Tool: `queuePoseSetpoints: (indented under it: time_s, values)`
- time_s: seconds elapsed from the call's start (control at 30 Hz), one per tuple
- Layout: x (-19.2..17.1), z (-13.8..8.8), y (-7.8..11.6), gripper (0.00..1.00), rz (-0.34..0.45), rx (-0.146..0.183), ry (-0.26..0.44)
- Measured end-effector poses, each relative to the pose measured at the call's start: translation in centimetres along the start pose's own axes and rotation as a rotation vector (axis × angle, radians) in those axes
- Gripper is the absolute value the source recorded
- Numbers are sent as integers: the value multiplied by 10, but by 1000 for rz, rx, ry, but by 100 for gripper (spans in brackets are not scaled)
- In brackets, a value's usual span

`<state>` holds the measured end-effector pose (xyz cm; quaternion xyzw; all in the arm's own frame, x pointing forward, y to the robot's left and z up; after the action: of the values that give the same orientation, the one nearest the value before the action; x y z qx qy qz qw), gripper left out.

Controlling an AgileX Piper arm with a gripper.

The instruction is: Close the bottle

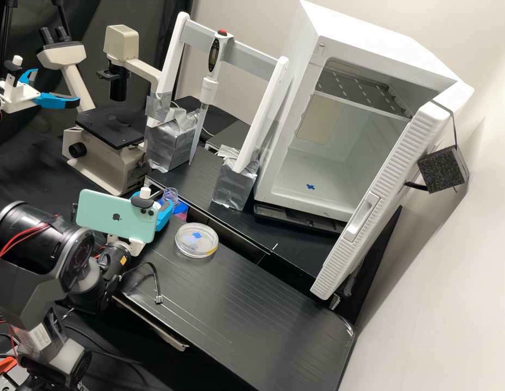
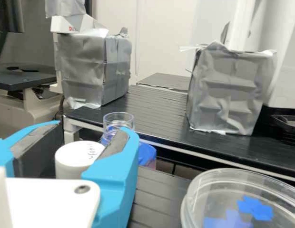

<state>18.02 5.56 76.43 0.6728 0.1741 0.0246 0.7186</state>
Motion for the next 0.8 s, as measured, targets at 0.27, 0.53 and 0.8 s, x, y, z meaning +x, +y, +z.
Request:
queuePoseSetpoints:
  time_s: [0.27,0.53,0.8]
  values:
    - [0,0,0,0,0,-2,0]
    - [0,0,0,0,0,-2,0]
    - [-2,-1,5,0,23,-5,10]
